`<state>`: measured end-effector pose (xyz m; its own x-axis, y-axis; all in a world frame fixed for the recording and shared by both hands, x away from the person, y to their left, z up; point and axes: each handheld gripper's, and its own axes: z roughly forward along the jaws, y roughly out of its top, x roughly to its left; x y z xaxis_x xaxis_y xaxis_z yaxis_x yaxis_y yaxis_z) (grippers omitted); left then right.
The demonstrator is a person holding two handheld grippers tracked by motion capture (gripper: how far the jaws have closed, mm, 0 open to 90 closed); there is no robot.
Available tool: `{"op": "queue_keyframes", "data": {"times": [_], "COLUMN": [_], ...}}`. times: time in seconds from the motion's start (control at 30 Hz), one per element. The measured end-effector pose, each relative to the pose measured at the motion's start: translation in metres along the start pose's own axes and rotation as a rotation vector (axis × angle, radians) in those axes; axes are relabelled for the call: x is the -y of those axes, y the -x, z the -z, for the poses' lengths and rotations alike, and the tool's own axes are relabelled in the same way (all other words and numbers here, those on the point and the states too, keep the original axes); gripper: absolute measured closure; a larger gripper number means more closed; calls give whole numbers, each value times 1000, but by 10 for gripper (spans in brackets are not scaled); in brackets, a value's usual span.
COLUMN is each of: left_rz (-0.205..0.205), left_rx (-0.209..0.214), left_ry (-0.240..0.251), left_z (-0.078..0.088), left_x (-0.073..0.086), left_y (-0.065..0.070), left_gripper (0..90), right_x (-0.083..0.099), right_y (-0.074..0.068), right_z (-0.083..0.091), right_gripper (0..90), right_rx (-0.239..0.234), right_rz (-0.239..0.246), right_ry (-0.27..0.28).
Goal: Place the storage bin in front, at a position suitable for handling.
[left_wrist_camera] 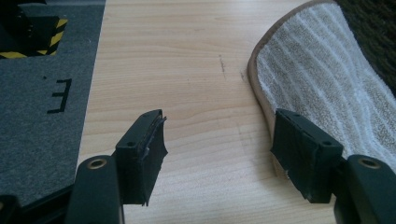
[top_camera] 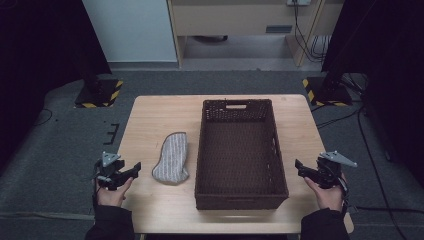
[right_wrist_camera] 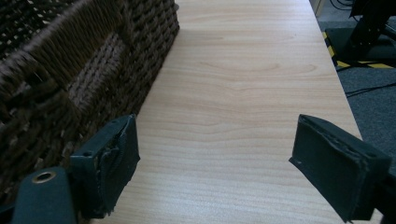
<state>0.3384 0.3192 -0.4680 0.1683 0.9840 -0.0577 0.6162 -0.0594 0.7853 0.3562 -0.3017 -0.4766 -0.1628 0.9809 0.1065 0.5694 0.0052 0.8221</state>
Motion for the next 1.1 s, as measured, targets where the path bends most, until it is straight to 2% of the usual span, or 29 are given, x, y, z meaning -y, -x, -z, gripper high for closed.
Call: {"op": "queue_keyframes", "data": {"times": [0.13,0.3,0.4,0.47,0.6,0.67,0.7,0.87,1.1], "left_rz": [-5,-15,-23,-34,-37,-41,-43,-57,-86], "left_rx": [7,25,36,38,47,57,62,85,111], "left_ry": [9,17,38,43,61,66,69,86,92], "left_z": [0,0,2,4,6,7,7,10,9], "left_x": [-2,-4,-6,-7,-9,-11,-11,-14,-15], "left_y": [3,8,13,16,22,25,27,38,53], "left_gripper": [335,321,319,319,319,319,319,319,320], "right_x": [-5,-13,-23,-26,-36,-39,-41,-40,-33], "right_y": [-1,-8,-17,-19,-34,-40,-48,-61,-69], "right_z": [4,14,23,25,34,34,31,24,6], "right_gripper": [156,170,194,203,271,292,314,341,392], "right_rx": [-10,-37,-75,-81,-137,-164,-183,-215,-199], "right_rz": [-13,2,1,4,25,35,60,95,117], "right_ry": [26,64,104,118,144,142,126,89,11]}}
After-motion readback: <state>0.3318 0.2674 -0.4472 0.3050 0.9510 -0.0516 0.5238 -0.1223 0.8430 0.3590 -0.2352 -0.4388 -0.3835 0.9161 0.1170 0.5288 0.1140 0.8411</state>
